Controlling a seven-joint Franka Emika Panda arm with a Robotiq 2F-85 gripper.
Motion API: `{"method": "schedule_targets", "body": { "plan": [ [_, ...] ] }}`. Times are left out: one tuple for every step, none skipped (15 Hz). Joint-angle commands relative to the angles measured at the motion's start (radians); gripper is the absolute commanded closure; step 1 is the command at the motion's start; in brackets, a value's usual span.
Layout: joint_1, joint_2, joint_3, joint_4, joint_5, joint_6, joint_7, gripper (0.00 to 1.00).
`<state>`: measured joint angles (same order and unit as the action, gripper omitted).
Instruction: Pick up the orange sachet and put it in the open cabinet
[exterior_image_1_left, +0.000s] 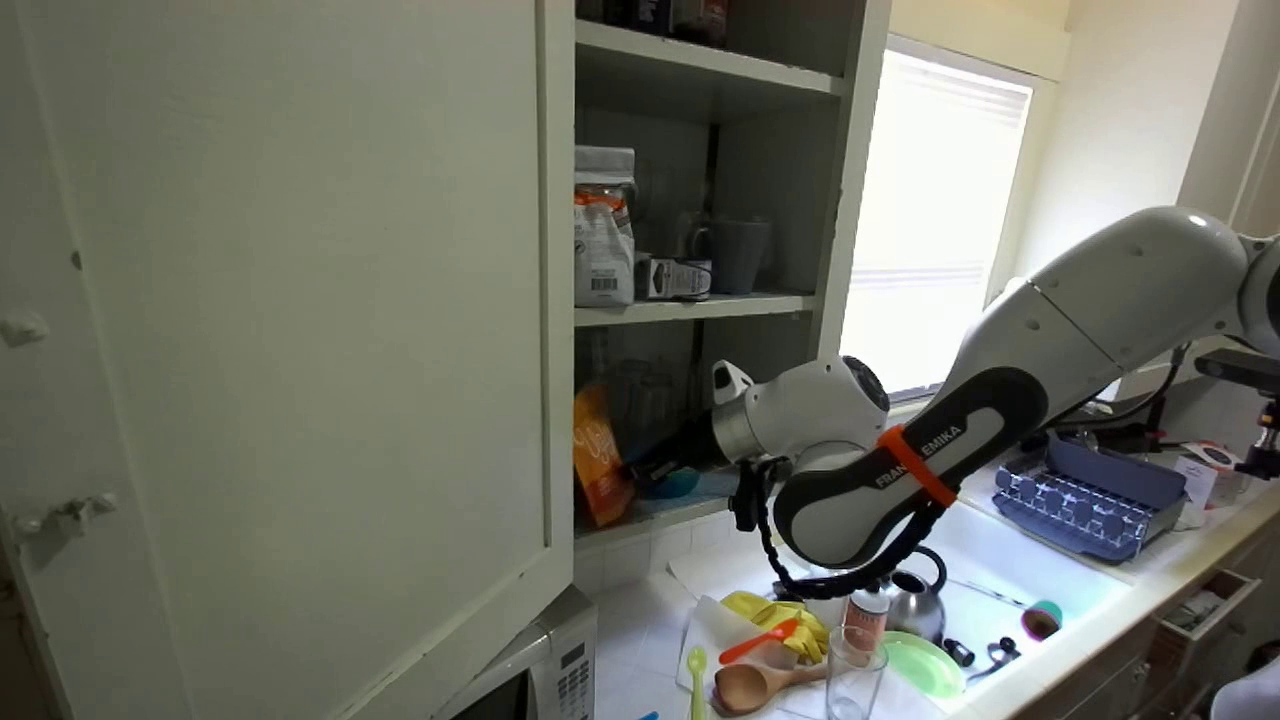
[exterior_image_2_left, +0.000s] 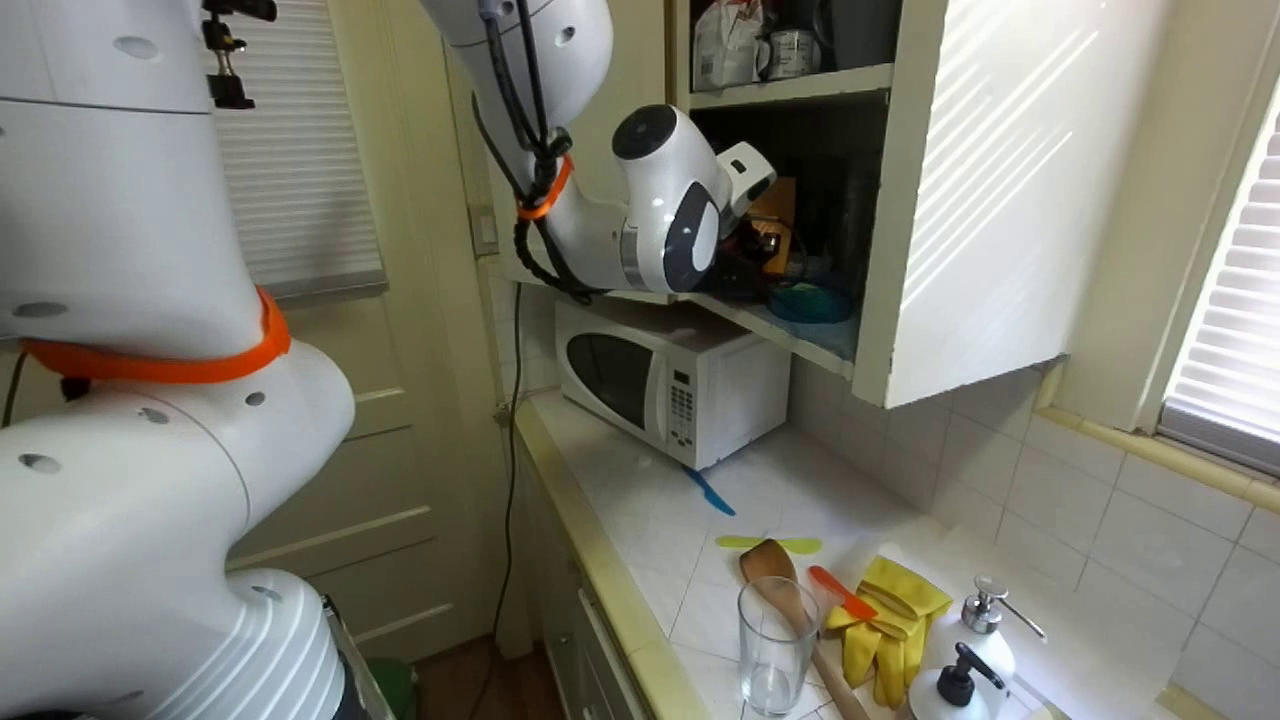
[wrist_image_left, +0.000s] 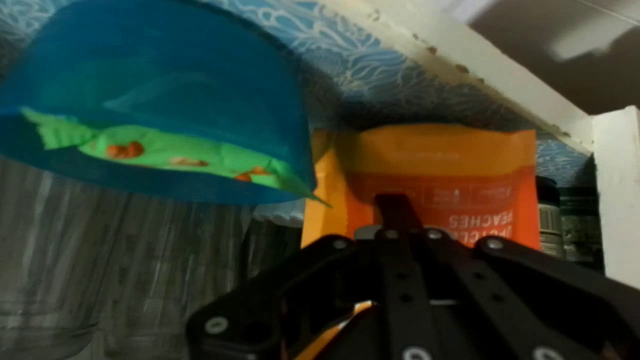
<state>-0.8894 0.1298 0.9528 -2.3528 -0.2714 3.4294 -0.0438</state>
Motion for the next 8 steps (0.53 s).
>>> {"method": "schedule_targets", "body": {
  "plan": [
    [0.092, 0.138, -0.037, 0.074, 0.001, -0.026, -0.082, 1.00],
    [0.113, 0.158, -0.047, 0.086, -0.003, -0.024, -0.092, 1.00],
    [0.129, 0.168, -0.050, 0.092, -0.002, -0.035, -0.095, 1.00],
    [0.149, 0.177, -0.061, 0.098, 0.000, -0.036, -0.104, 1.00],
    [0.171, 0.174, -0.076, 0.099, 0.010, -0.041, -0.109, 1.00],
    [0.200, 0.158, -0.106, 0.096, 0.028, -0.047, -0.113, 1.00],
    [0.210, 0.147, -0.114, 0.090, 0.035, -0.067, -0.103, 1.00],
    [0.222, 0.126, -0.127, 0.078, 0.045, -0.081, -0.089, 1.00]
  ]
}}
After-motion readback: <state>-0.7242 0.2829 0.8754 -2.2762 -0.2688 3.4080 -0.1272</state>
